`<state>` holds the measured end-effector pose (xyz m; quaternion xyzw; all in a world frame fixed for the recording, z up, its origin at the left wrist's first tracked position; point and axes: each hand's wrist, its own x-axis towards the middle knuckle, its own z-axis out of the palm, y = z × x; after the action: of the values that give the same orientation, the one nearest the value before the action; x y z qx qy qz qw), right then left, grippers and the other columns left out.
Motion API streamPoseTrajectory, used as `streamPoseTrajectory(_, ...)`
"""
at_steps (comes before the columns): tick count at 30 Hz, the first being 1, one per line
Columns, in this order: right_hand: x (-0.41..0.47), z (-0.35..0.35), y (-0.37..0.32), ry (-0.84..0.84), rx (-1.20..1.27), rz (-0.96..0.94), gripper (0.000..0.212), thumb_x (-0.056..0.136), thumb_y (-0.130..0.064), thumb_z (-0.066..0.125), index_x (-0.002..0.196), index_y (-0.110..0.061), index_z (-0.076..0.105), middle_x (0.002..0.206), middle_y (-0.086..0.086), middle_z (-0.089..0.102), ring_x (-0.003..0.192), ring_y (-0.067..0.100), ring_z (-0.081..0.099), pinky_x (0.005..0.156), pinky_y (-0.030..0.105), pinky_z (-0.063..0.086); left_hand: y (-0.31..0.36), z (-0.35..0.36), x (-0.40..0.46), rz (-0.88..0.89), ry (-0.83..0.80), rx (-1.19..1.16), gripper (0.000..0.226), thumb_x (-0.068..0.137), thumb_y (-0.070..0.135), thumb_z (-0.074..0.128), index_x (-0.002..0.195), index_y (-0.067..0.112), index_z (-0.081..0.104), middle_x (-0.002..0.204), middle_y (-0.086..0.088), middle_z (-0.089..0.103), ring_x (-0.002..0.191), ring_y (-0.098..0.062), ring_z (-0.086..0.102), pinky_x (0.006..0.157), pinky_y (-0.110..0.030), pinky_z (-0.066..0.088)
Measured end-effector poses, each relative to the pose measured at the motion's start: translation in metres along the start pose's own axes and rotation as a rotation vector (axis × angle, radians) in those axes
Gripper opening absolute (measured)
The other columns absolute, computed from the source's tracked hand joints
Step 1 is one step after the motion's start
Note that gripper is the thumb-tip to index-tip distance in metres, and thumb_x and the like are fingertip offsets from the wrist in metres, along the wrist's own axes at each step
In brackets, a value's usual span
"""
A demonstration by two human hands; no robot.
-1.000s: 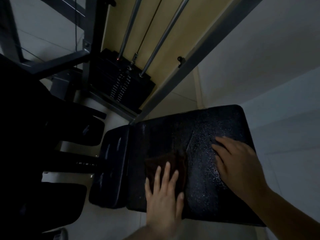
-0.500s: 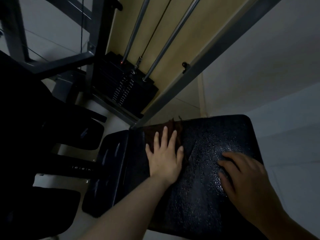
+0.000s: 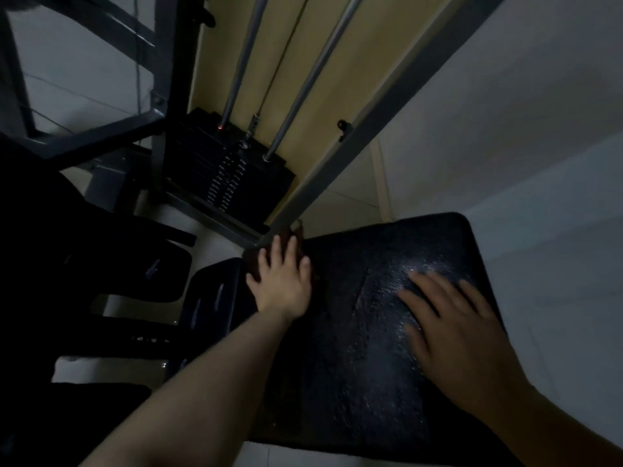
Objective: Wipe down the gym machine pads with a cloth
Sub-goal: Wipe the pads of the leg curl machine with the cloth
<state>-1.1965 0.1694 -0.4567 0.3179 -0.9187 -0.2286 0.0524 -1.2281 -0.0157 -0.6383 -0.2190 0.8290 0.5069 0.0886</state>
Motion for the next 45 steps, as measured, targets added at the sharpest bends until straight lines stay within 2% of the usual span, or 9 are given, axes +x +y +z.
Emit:
streamPoseTrajectory(5,0.024,0.002,-0.021,0.116,0.051,0.078,0.021,0.076,-0.025,0.07,0.094,-0.014,0.069,0.109,0.008,0.063,0.103,0.027,0.059,0.094,0.044,0.042,-0.014,0.008,-0.024,0.061,0.05,0.072,0.056,0.098,0.05,0.011,0.152,0.035,0.003,0.16,0.009,-0.011,0.147,-0.021,-0.008,0.116,-0.055,0.005)
streamPoseTrajectory(8,0.053,0.014,-0.043,0.13,0.16,0.071,0.014,0.074,-0.021,0.073,0.086,-0.013,0.071,0.098,0.006,0.063,0.093,0.025,0.06,0.087,0.04,0.045,-0.03,0.02,-0.07,0.09,0.052,0.087,0.062,0.091,0.058,-0.003,0.149,0.037,-0.006,0.157,0.012,-0.019,0.146,-0.017,-0.013,0.117,-0.051,0.001)
streamPoseTrajectory(13,0.067,0.032,-0.054,0.069,0.139,0.026,0.02,0.076,-0.023,0.069,0.095,-0.017,0.069,0.102,0.004,0.058,0.099,0.024,0.056,0.09,0.04,0.041,-0.055,0.037,-0.141,0.158,0.006,0.109,0.065,0.076,0.067,-0.027,0.138,0.047,-0.024,0.149,0.021,-0.033,0.142,-0.01,-0.025,0.115,-0.043,-0.007)
streamPoseTrajectory(16,0.067,0.035,-0.056,0.067,0.106,0.044,0.021,0.079,-0.024,0.064,0.099,-0.018,0.066,0.106,0.004,0.057,0.104,0.023,0.053,0.093,0.041,0.039,-0.052,0.029,-0.117,0.174,0.007,0.139,0.059,0.078,0.069,-0.019,0.133,0.051,-0.029,0.145,0.022,-0.039,0.14,-0.009,-0.028,0.115,-0.045,-0.007)
streamPoseTrajectory(22,0.069,0.039,-0.057,0.094,0.111,0.044,0.02,0.078,-0.024,0.064,0.098,-0.019,0.064,0.105,0.003,0.056,0.104,0.022,0.053,0.095,0.042,0.036,-0.032,0.005,-0.005,0.028,0.064,0.061,0.054,0.099,0.052,0.014,0.151,0.038,0.005,0.16,0.009,-0.007,0.147,-0.02,-0.004,0.116,-0.054,0.007)
streamPoseTrajectory(31,0.044,0.023,-0.074,0.067,0.131,0.086,0.016,0.071,-0.017,0.072,0.086,-0.013,0.07,0.108,0.009,0.061,0.104,0.026,0.058,0.098,0.046,0.035,-0.068,0.028,-0.101,0.193,0.066,0.063,0.06,0.091,0.059,-0.002,0.148,0.04,-0.005,0.157,0.014,-0.016,0.146,-0.013,-0.013,0.118,-0.047,0.002)
streamPoseTrajectory(36,-0.012,0.018,-0.108,-0.006,0.169,0.185,0.025,0.07,-0.023,0.075,0.094,-0.017,0.071,0.119,0.008,0.061,0.114,0.025,0.056,0.102,0.045,0.027,-0.084,0.048,-0.176,0.344,0.06,0.042,0.053,0.098,0.052,0.005,0.149,0.043,-0.005,0.16,0.014,-0.005,0.147,-0.014,-0.004,0.117,-0.043,0.003)
streamPoseTrajectory(41,-0.024,0.029,-0.109,0.016,0.216,0.214,0.027,0.074,-0.021,0.074,0.1,-0.021,0.069,0.121,0.004,0.06,0.116,0.024,0.055,0.101,0.046,0.033,-0.065,0.021,-0.088,0.426,0.035,0.063,0.058,0.089,0.066,-0.002,0.145,0.048,-0.003,0.156,0.02,-0.017,0.144,-0.007,-0.015,0.117,-0.044,-0.001)
streamPoseTrajectory(45,-0.021,0.031,-0.111,0.049,0.218,0.228,0.022,0.078,-0.022,0.069,0.1,-0.022,0.067,0.121,0.003,0.059,0.116,0.023,0.054,0.101,0.046,0.033,-0.04,0.012,-0.025,0.289,0.06,0.09,0.054,0.098,0.056,0.015,0.15,0.042,0.007,0.159,0.013,-0.007,0.146,-0.014,-0.006,0.116,-0.052,0.005)
